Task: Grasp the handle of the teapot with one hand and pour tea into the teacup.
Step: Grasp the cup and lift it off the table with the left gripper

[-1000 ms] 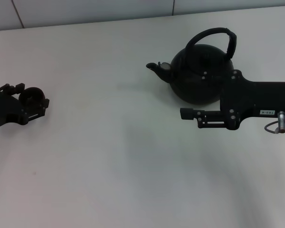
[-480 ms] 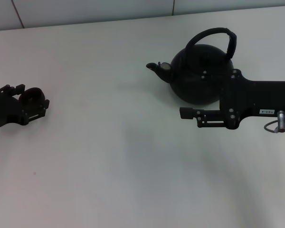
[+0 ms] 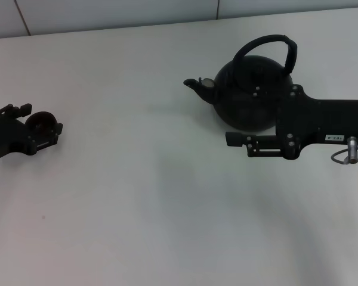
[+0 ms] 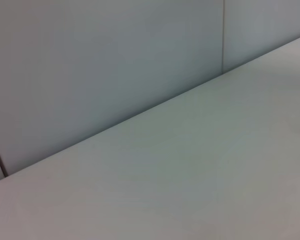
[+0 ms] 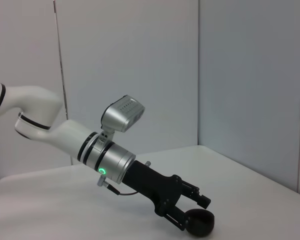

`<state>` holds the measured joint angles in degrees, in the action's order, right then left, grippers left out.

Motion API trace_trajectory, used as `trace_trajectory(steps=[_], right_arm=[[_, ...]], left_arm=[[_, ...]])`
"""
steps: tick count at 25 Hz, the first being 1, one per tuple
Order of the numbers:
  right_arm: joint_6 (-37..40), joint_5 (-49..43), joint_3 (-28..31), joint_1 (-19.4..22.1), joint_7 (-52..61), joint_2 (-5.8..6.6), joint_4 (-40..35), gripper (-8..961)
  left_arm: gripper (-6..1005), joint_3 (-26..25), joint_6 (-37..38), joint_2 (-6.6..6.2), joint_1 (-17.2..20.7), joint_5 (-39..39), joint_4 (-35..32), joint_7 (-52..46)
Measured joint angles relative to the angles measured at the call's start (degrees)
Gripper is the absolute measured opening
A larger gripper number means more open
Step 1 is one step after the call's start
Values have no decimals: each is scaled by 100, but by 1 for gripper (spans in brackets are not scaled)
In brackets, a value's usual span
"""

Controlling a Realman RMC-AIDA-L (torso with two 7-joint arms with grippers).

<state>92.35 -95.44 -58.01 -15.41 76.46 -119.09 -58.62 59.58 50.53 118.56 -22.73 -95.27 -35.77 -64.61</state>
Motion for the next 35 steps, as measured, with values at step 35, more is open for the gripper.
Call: trace_trajectory(steps=[35], right_arm=[[-74,-3,8,-50,-66,0,0,701]], left_arm=[[794,310,-290,9,-65,53,24,-29]])
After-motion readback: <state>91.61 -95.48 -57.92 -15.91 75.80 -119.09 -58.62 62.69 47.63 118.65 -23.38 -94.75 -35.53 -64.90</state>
